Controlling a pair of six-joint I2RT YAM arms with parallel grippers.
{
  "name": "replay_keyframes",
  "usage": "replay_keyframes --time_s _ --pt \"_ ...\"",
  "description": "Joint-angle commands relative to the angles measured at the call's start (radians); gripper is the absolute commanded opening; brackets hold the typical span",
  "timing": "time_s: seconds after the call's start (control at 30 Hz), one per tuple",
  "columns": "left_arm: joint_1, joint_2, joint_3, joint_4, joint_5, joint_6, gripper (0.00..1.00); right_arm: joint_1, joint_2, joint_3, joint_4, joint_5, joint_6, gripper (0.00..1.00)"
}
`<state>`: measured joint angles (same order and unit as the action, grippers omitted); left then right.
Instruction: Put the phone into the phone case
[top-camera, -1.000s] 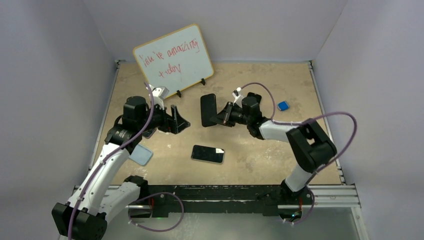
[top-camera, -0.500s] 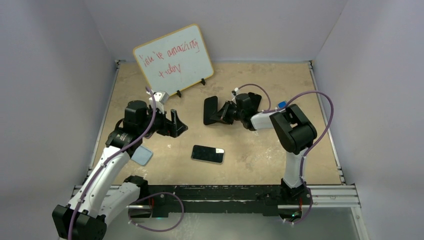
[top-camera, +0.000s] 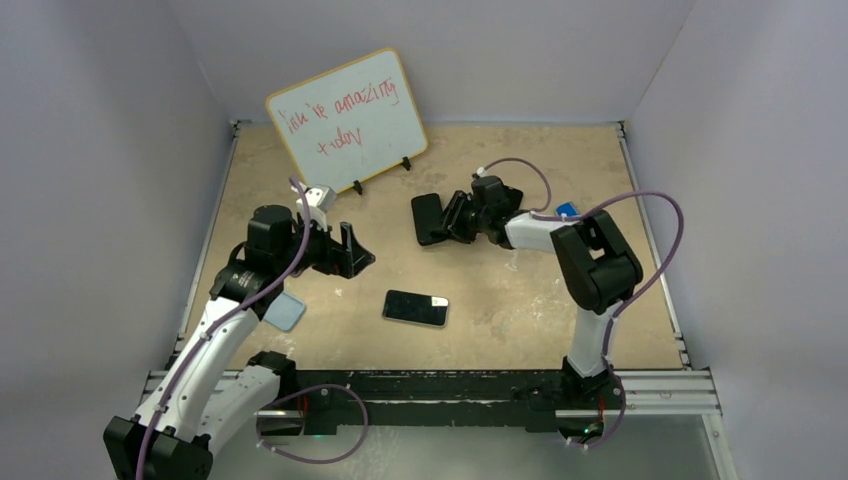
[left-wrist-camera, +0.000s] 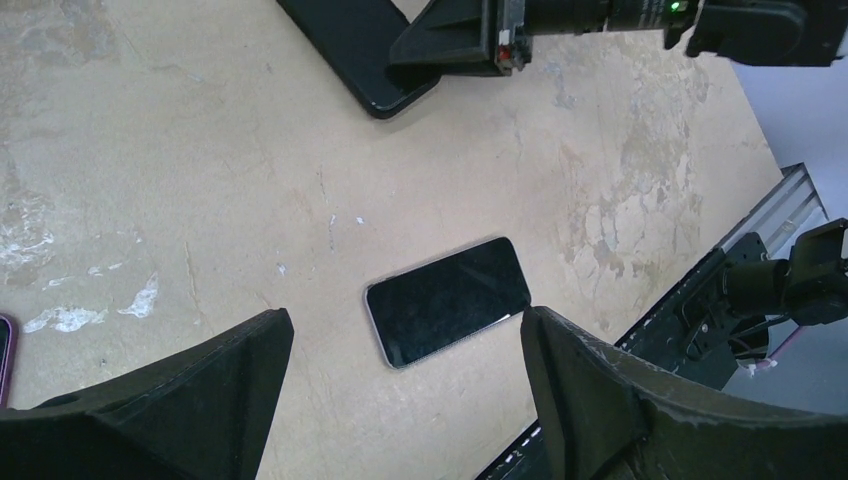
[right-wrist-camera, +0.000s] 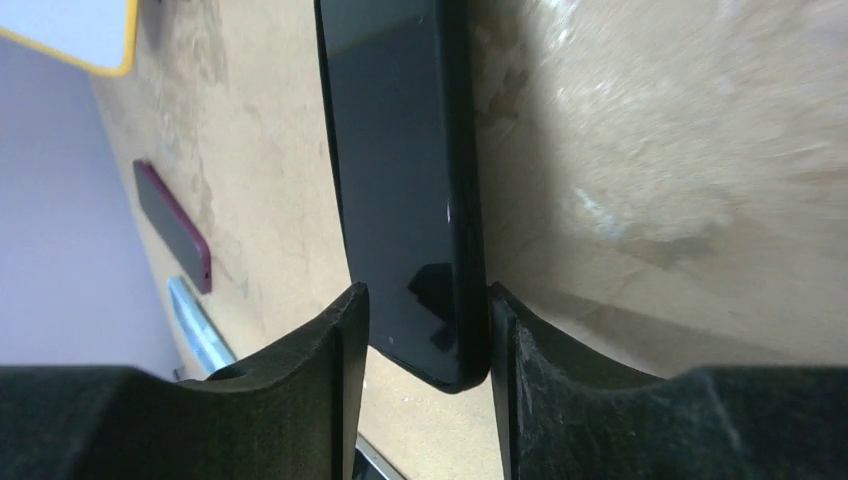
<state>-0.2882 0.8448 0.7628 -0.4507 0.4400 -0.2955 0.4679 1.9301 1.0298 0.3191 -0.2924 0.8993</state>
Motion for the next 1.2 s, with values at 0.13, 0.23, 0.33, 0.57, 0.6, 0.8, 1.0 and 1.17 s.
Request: replay_keyframes --time_s 0.13,0.23,0.33,0.57,0.6,0.8,1.0,1.17 --pt "0.003 -0.016 0.000 0.009 -0.025 0.002 0.88 -0.025 -0.206 0.064 -0.289 0.350 -0.119 0.49" --pt "0.003 -0.022 0.000 0.006 -0.036 0.001 0.88 -0.052 -0.213 0.117 -0.396 0.451 -0.170 0.51" --pt "0.003 -0.025 0.000 0.004 -0.040 0.001 0.88 -0.081 -0.195 0.165 -0.473 0.484 -0.208 0.54" --pt "0.001 -0.024 0.003 -0.002 -0.047 0.004 0.88 -0.139 -0.148 0.172 -0.526 0.619 -0.257 0.50" --pt "0.001 -0.023 0.003 -0.004 -0.048 0.004 0.88 -0.145 -0.138 0.170 -0.526 0.626 -0.258 0.49" --pt "0.002 -0.024 0.004 -0.008 -0.060 0.004 0.88 -0.175 -0.071 0.186 -0.523 0.614 -0.266 0.47" --pt "0.001 -0.023 0.006 -0.010 -0.066 0.004 0.88 -0.180 -0.035 0.164 -0.509 0.658 -0.266 0.46" --pt "0.002 -0.032 0.007 -0.013 -0.084 0.002 0.88 -0.181 -0.003 0.151 -0.488 0.625 -0.294 0.32"
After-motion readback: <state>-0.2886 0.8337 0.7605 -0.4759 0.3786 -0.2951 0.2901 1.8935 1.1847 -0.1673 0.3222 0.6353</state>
